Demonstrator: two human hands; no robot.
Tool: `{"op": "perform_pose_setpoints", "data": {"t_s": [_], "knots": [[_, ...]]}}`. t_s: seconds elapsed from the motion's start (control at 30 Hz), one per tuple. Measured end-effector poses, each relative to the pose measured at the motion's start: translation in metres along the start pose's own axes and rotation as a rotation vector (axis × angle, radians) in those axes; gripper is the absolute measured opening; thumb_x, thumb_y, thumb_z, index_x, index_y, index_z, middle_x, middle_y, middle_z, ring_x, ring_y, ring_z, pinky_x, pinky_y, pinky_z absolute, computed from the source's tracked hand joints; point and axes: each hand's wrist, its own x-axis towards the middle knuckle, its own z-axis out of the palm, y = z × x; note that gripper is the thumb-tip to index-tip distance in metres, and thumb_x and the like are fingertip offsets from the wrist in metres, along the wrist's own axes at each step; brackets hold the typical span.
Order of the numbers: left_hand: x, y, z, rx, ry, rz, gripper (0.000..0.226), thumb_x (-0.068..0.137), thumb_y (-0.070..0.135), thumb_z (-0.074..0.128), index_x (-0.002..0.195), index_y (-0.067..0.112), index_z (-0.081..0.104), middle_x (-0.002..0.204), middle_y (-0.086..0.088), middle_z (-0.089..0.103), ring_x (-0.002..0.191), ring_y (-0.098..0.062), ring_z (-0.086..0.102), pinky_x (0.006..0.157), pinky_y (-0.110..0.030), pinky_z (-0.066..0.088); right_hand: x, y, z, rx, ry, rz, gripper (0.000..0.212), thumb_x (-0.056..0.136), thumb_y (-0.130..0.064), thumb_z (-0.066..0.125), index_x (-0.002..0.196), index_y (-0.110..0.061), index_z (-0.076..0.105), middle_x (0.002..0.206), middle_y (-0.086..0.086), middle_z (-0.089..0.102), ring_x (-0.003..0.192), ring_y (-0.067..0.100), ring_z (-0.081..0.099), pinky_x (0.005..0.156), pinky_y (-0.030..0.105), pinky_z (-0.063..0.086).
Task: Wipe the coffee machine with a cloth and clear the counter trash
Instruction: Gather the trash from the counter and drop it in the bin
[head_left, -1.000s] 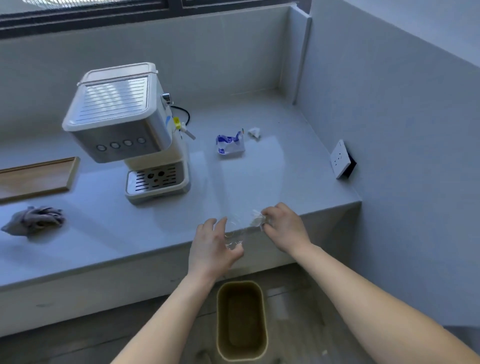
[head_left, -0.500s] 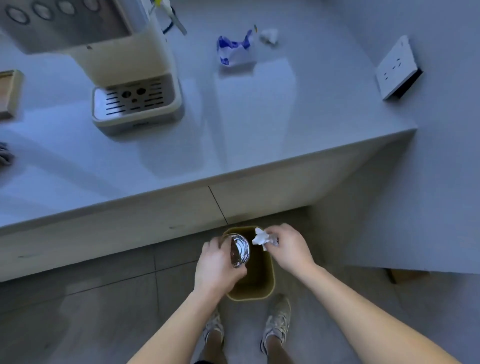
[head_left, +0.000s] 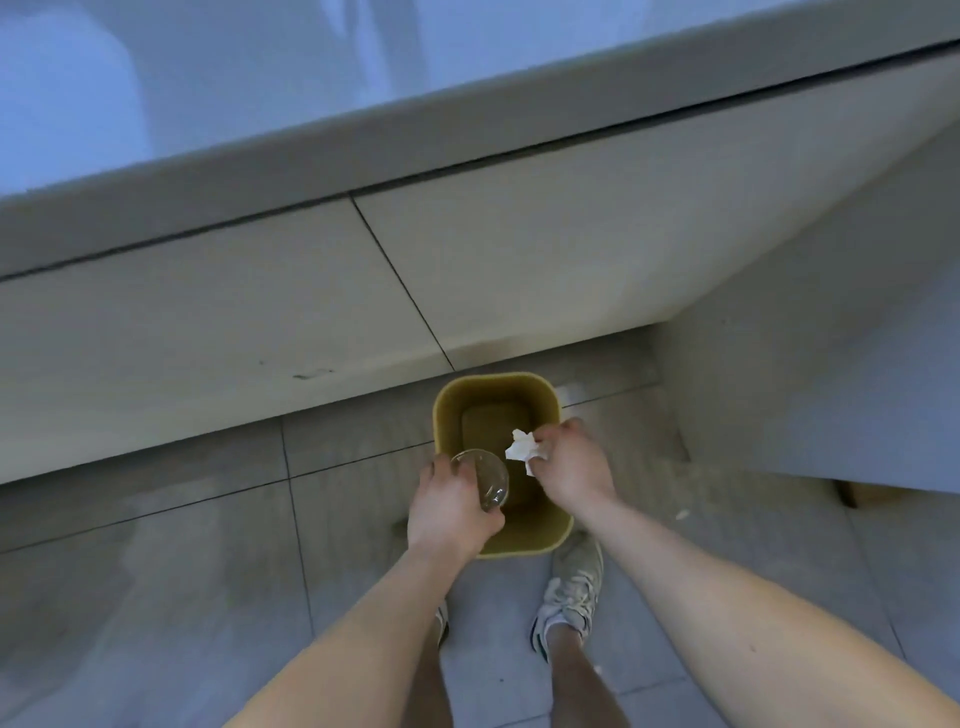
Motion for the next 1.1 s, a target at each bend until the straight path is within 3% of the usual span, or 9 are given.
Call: {"op": "perform_pose_setpoints", "data": {"t_s": [0.17, 0.27, 0.37, 0.47, 0.57, 0.67, 0.93, 1.1], "knots": [[0.017, -0.004, 0.025, -0.021, -0.007, -0.008, 0.06, 0.074, 0.038, 0.069, 0.128, 0.019, 0.05, 0.127, -0.006, 0.048, 0.116, -0.026, 0.045, 0.089, -0.039, 0.053, 0.017, 0.013, 0.025, 0.005, 0.006, 0.02, 0.035, 0.09, -0.032, 0.06, 0.125, -0.028, 0.059, 0.124, 0.007, 0.057, 0.104, 0.03, 0.061, 0.084, 0.035, 0.05], [0.029, -0.004, 0.035, 0.001, -0.027, 0.011, 0.064, 0.08, 0.036, 0.071, 0.136, 0.024, 0.044, 0.149, -0.008, 0.034, 0.139, -0.031, 0.031, 0.106, -0.044, 0.045, 0.024, 0.016, 0.035, -0.022, -0.01, 0.007, 0.049, 0.092, -0.04, 0.061, 0.138, -0.032, 0.046, 0.127, 0.002, 0.06, 0.109, 0.027, 0.062, 0.085, 0.037, 0.054], [0.038, -0.007, 0.039, 0.046, -0.025, 0.011, 0.067, 0.084, 0.031, 0.071, 0.143, 0.026, 0.038, 0.159, -0.006, 0.021, 0.148, -0.034, 0.016, 0.115, -0.05, 0.034, 0.028, 0.02, 0.039, -0.013, -0.001, 0.002, 0.033, 0.096, -0.037, 0.055, 0.129, -0.034, 0.053, 0.119, -0.003, 0.067, 0.098, 0.021, 0.066, 0.078, 0.032, 0.058], [0.039, -0.01, 0.035, 0.045, 0.03, 0.02, 0.069, 0.086, 0.029, 0.069, 0.146, 0.026, 0.035, 0.156, -0.005, 0.027, 0.145, -0.03, 0.026, 0.113, -0.046, 0.038, 0.028, 0.023, 0.037, 0.018, 0.016, 0.024, 0.022, 0.097, -0.036, 0.052, 0.117, -0.033, 0.061, 0.11, -0.005, 0.07, 0.09, 0.018, 0.067, 0.073, 0.028, 0.057], [0.036, -0.011, 0.023, 0.059, 0.089, 0.022, 0.066, 0.087, 0.032, 0.067, 0.145, 0.027, 0.035, 0.149, -0.006, 0.036, 0.137, -0.028, 0.037, 0.109, -0.043, 0.043, 0.027, 0.017, 0.029, 0.013, 0.02, 0.018, 0.029, 0.096, -0.033, 0.056, 0.124, -0.031, 0.059, 0.119, -0.004, 0.067, 0.1, 0.02, 0.067, 0.079, 0.029, 0.056], [0.032, -0.01, 0.008, 0.078, 0.117, 0.051, 0.064, 0.088, 0.035, 0.062, 0.145, 0.026, 0.035, 0.147, -0.006, 0.039, 0.135, -0.028, 0.04, 0.109, -0.045, 0.042, 0.025, 0.008, 0.016, 0.0, 0.04, -0.008, 0.031, 0.095, -0.031, 0.058, 0.126, -0.032, 0.058, 0.121, -0.004, 0.066, 0.102, 0.02, 0.066, 0.083, 0.032, 0.058], [0.004, 0.0, -0.04, 0.142, 0.164, 0.085, 0.059, 0.085, 0.039, 0.06, 0.138, 0.026, 0.038, 0.138, -0.007, 0.046, 0.123, -0.029, 0.049, 0.104, -0.046, 0.046, -0.003, -0.017, -0.025, -0.072, 0.083, -0.114, 0.034, 0.091, -0.037, 0.06, 0.125, -0.037, 0.056, 0.112, -0.009, 0.066, 0.093, 0.015, 0.066, 0.073, 0.031, 0.06], [-0.04, 0.011, -0.084, 0.158, 0.197, 0.123, 0.061, 0.085, 0.04, 0.058, 0.14, 0.026, 0.037, 0.139, -0.006, 0.047, 0.126, -0.028, 0.048, 0.106, -0.045, 0.044, -0.04, -0.032, -0.065, -0.087, 0.136, -0.179, 0.032, 0.089, -0.038, 0.062, 0.121, -0.037, 0.058, 0.111, -0.009, 0.066, 0.088, 0.012, 0.065, 0.066, 0.02, 0.051]]}}
